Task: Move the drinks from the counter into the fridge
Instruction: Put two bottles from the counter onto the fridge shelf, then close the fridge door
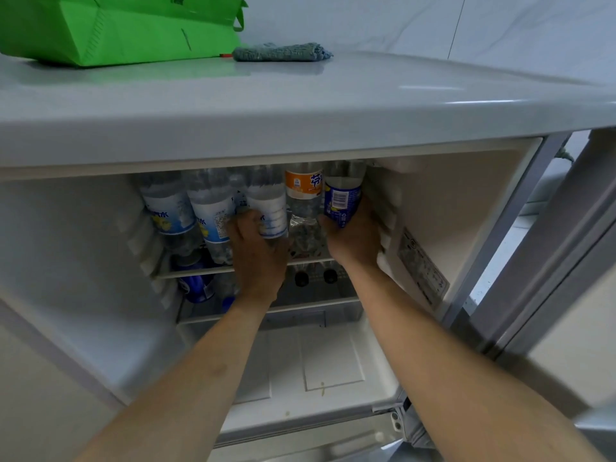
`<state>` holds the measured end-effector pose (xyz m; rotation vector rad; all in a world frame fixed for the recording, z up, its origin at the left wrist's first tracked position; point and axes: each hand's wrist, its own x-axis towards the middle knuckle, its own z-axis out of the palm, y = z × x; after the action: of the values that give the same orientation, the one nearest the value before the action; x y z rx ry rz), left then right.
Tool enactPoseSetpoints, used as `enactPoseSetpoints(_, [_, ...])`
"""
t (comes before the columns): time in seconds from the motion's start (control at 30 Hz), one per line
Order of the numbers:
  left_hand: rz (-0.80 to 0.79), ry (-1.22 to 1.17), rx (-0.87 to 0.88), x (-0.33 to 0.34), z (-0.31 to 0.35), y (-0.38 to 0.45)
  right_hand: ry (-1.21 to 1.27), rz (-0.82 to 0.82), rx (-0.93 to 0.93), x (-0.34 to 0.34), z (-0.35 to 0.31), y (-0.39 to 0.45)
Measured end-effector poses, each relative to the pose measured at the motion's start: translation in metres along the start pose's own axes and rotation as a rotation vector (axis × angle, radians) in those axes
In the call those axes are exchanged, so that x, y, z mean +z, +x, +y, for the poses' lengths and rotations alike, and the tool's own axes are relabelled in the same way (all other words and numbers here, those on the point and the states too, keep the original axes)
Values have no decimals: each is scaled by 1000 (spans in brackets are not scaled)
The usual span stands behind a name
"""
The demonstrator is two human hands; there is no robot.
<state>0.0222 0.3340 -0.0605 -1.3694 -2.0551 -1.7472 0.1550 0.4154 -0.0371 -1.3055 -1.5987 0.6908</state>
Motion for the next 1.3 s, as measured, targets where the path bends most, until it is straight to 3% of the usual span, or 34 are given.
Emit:
enactPoseSetpoints(0.33, [-27,79,85,9,-6,-2,-18,51,38,5,-4,3])
enactPoseSetpoints(0.53, [-35,-52,55,3,-14,-14,58,43,33,9,3,-7])
enactPoseSetpoints(0.77, [-71,-192,31,-23,-28,-57,141,177,-104,12,10,-62])
enactPoseSetpoints(0.9, [-125,-316,-54,-38,-34,-91,268,118,-19,7,31,-123])
enactPoseSetpoints(1.3, [-432,-363,-330,-55,-35,-214,148,34,353,-55,122,-270])
